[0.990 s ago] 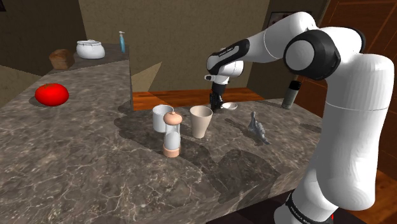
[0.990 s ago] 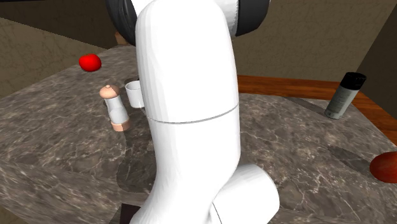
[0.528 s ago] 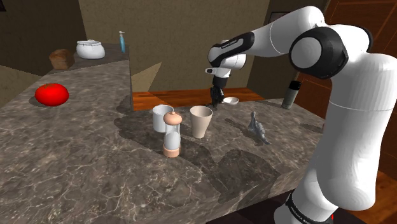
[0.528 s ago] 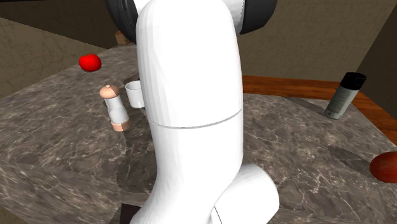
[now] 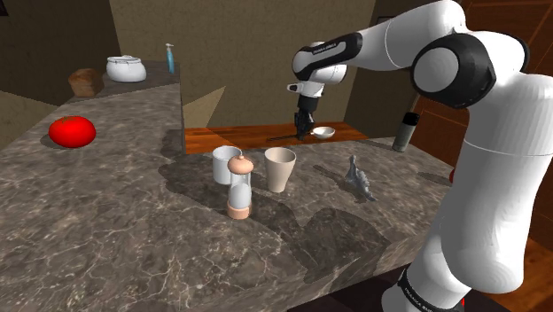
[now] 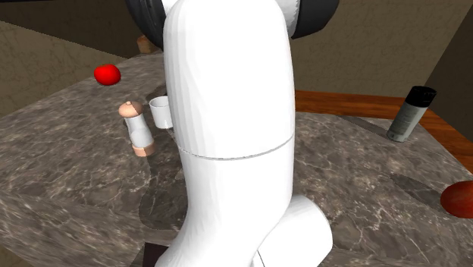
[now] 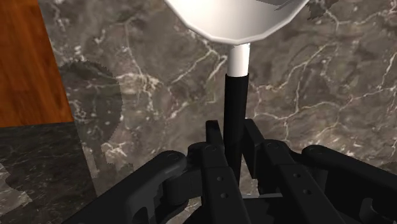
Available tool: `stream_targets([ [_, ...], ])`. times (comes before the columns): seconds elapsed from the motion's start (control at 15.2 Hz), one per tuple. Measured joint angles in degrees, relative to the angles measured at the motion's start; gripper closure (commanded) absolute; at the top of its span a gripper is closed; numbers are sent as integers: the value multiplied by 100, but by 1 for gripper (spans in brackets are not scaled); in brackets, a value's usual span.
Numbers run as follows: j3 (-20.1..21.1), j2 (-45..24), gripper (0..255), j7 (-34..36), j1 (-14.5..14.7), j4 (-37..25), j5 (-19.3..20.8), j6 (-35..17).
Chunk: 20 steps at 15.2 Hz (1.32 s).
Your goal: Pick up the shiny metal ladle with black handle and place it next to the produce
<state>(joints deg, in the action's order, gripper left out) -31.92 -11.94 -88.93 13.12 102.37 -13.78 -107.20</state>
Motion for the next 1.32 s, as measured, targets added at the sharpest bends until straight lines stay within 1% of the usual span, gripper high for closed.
stream_targets([
  [0.86,-44,146,255,162,-23,-806,126,914],
  [1.06,-130,473,255,54,-57,-477,302,878],
  [1.19,-210,876,255,-28,-86,-55,530,805],
  [1.32,-290,1157,255,-143,-154,236,701,760],
])
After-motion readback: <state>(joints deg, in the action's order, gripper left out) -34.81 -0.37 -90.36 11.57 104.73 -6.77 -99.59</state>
